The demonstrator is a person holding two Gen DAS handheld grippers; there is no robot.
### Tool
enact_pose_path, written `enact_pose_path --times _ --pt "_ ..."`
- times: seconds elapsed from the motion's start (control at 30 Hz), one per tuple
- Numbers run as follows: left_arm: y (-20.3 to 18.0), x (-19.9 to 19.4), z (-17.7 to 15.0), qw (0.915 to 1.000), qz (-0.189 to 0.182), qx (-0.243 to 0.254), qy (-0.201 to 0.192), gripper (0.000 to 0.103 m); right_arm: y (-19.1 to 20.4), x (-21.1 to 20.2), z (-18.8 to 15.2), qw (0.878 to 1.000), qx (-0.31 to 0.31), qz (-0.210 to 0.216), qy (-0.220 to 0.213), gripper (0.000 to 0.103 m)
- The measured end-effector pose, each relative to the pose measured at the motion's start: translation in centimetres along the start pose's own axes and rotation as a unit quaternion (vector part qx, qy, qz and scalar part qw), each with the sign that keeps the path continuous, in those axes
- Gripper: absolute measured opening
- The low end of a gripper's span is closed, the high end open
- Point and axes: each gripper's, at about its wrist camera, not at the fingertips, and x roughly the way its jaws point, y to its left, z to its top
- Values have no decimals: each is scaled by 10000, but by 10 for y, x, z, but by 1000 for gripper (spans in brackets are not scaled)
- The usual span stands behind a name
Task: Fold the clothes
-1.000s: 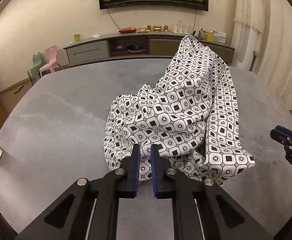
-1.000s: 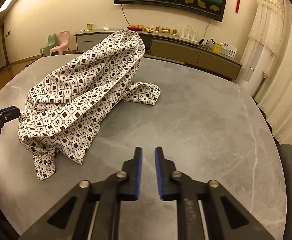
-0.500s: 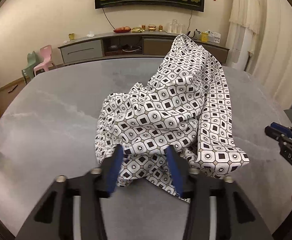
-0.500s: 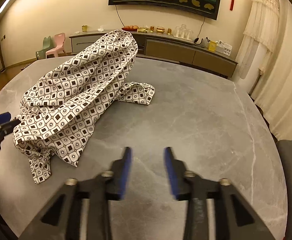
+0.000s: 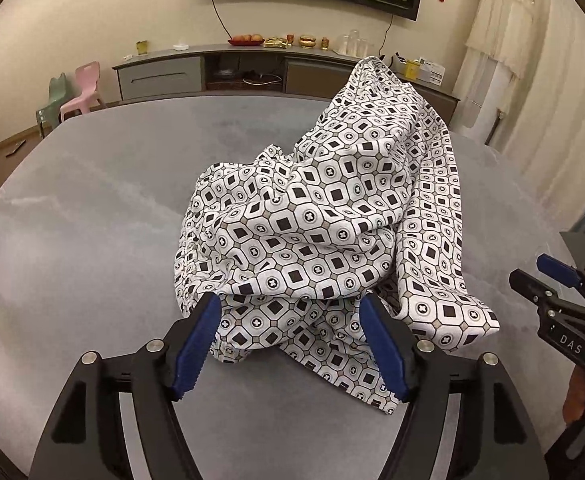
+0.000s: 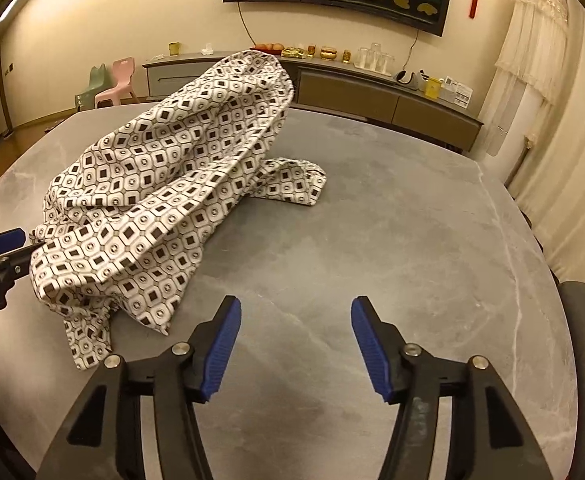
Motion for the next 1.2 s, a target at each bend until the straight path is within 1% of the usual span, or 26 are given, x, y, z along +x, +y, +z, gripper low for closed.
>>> enact_pose_path --times 0.07,0.27,0.4,0.43,0.47,0.5,0.53,0.57,0.6,0.63,0.7,0.73,0.77,0.8,0.83,0.87,0.9,0.93,0.97,1.0,1.03,1.07,1.1,1.13,1.17,1.2 --pt "5 1 2 10000 40 -73 5 73 6 5 6 9998 5 184 36 67" --pt "24 29 12 9991 123 -373 175 74 42 43 30 9912 -105 1248 428 68" --pt "26 44 15 9988 118 -423 216 74 50 53 31 9896 -206 1339 477 65" --pt "26 44 15 9989 103 -418 201 74 50 53 30 9890 -195 1377 497 49" --pt "24 44 15 9990 85 -394 179 74 51 54 29 9878 -223 1442 543 21" --pt "22 44 15 9993 59 -334 144 74 53 54 29 9865 -254 1509 590 9" --pt "20 43 15 9996 23 -259 92 67 54 54 29 9862 -270 1525 586 1" --pt "18 41 15 9999 -32 -154 7 58 53 49 30 9867 -256 1524 504 1" --pt "15 39 14 9999 -88 -48 -79 24 52 43 31 9872 -240 1521 415 1" --pt "13 37 15 9998 -130 22 -161 10 45 29 35 9886 -154 1488 142 1" --pt "19 20 22 9987 -168 -64 -479 6 32 -3 44 9881 33 1475 -433 1" --pt "26 3 27 9965 -177 -169 -795 5 18 -34 51 9830 207 1565 -937 1" --pt "34 -14 32 9934 -223 -283 -1091 5 9 -53 53 9793 343 1570 -1229 1" --pt "45 -39 36 9873 -342 -460 -1481 5 1 -70 55 9750 474 1567 -1502 1" --pt "56 -60 39 9804 -423 -639 -1812 5 -5 -77 54 9734 568 1511 -1628 1" --pt "67 -77 40 9748 -430 -825 -2029 5 -11 -83 52 9717 659 1450 -1744 4" --pt "77 -87 40 9710 -437 -968 -2142 6 -9 -76 51 9730 665 1523 -1604 10" --pt "83 -81 40 9740 -465 -1011 -1972 7 -1 -54 48 9757 720 1699 -1182 35" --pt "88 -67 38 9796 -525 -1070 -1620 7 7 -32 44 9763 779 1878 -737 62" --pt "93 -48 34 9834 -577 -1224 -1213 7 19 -15 40 9756 760 2019 -420 66" --pt "97 -33 30 9845 -657 -1362 -883 7 30 1 36 9737 735 2155 -112 66" --pt "98 -24 27 9833 -793 -1474 -710 7 42 17 32 9707 709 2288 197 66" --pt "99 -19 25 9822 -873 -1547 -610 6 54 33 28 9666 682 2420 505 66" --pt "99 -20 26 9823 -851 -1528 -668 6 66 43 28 9670 540 2404 640 66" --pt "97 -21 28 9826 -849 -1473 -744 6 77 50 26 9696 311 2311 747 56" --pt "96 -22 30 9832 -828 -1413 -805 6 82 54 26 9737 120 2131 798 37"
